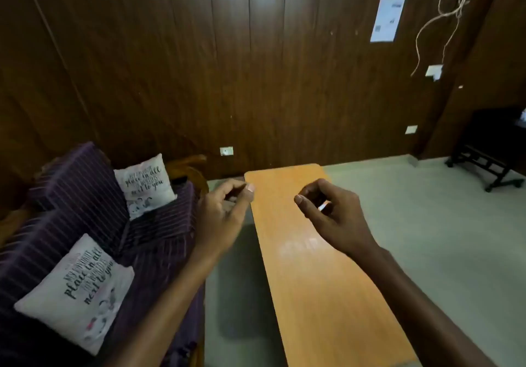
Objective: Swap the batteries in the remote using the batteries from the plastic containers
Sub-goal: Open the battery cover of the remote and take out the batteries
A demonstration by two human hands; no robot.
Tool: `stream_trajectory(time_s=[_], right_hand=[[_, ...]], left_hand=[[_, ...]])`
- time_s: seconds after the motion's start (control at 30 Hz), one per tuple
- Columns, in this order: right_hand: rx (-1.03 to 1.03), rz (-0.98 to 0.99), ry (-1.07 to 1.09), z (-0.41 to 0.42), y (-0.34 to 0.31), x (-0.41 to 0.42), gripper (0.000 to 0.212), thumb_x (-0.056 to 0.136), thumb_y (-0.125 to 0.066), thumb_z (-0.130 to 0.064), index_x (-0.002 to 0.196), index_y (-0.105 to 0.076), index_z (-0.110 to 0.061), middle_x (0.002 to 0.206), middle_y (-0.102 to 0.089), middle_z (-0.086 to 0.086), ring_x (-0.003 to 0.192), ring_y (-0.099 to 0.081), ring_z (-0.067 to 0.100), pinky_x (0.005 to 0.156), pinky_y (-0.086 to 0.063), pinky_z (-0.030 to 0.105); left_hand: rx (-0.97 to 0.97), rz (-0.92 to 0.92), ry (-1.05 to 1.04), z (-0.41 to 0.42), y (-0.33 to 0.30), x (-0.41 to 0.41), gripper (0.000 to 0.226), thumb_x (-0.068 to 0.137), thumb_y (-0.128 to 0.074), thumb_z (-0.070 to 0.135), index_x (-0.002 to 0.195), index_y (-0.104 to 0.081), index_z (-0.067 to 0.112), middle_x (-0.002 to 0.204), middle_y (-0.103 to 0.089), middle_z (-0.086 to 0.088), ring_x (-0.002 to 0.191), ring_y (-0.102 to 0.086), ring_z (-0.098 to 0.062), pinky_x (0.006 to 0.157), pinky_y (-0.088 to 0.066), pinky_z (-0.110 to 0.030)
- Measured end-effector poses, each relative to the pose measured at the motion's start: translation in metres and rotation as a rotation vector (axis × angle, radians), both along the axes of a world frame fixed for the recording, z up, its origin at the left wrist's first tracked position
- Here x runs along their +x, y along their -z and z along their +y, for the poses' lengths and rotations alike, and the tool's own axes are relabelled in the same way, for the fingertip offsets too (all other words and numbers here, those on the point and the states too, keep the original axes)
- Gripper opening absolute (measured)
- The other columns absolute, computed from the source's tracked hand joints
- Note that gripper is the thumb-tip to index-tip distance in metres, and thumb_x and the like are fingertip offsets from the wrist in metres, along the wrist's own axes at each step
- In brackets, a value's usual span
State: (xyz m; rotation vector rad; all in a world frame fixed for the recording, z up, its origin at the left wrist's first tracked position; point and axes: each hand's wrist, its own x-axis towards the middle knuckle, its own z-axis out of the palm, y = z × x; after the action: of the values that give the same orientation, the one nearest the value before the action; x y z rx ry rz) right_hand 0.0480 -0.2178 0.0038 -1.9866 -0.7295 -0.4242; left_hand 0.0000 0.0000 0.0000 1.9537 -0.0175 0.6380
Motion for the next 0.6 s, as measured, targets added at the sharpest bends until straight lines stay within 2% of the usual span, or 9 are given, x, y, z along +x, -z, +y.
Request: stream_trajectory(time_s=[0.07,0.17,0.27,0.47,0.6], right_hand=[[0.0,0.095,0.057,-0.001,0.03,0.021,0.009,0.093,-0.069,-0.025,0.088,-0.069,-0.018,0.076,-0.067,-0.015,0.069,-0.066,0.01,0.053,-0.05,0.018],[0.058,0.252,0.119,-0.003,0.08,0.054,0.007,0.093,-0.07,-0.025,0.086,-0.069,-0.022,0.074,-0.068,-0.015,0.069,-0.068,0.013,0.054,-0.057,0.036],[0.114,0.407,0.187,-0.002,0.112,0.094,0.01,0.092,-0.07,-0.024,0.083,-0.068,-0.024,0.074,-0.068,-0.011,0.068,-0.067,0.017,0.058,-0.057,0.046],[0.171,0.611,0.335,-0.005,0.159,0.154,0.009,0.093,-0.069,-0.027,0.084,-0.069,-0.026,0.075,-0.07,-0.007,0.069,-0.069,0.018,0.063,-0.058,0.049],[0.19,0.68,0.456,-0.011,0.177,0.196,0.008,0.092,-0.068,-0.032,0.084,-0.068,-0.029,0.077,-0.07,-0.011,0.072,-0.069,0.016,0.068,-0.059,0.047]], left_hand=[[-0.038,0.061,0.036,-0.001,0.025,0.027,0.038,0.089,-0.056,0.054,0.101,-0.074,0.022,0.09,-0.076,0.006,0.089,-0.072,-0.014,0.074,-0.06,-0.051],[-0.057,0.185,0.113,-0.003,0.063,0.07,0.035,0.088,-0.058,0.053,0.093,-0.074,0.023,0.083,-0.075,0.003,0.082,-0.071,-0.018,0.074,-0.058,-0.052],[-0.101,0.329,0.169,-0.005,0.089,0.122,0.031,0.085,-0.061,0.053,0.089,-0.074,0.025,0.08,-0.075,-0.001,0.08,-0.071,-0.024,0.076,-0.057,-0.055],[-0.077,0.546,0.285,-0.013,0.128,0.208,0.029,0.083,-0.062,0.056,0.086,-0.073,0.029,0.079,-0.075,0.005,0.079,-0.071,-0.014,0.078,-0.059,-0.048],[-0.107,0.629,0.384,-0.023,0.144,0.27,0.017,0.092,-0.066,0.038,0.088,-0.074,0.024,0.08,-0.075,0.001,0.08,-0.07,-0.019,0.074,-0.059,-0.043]])
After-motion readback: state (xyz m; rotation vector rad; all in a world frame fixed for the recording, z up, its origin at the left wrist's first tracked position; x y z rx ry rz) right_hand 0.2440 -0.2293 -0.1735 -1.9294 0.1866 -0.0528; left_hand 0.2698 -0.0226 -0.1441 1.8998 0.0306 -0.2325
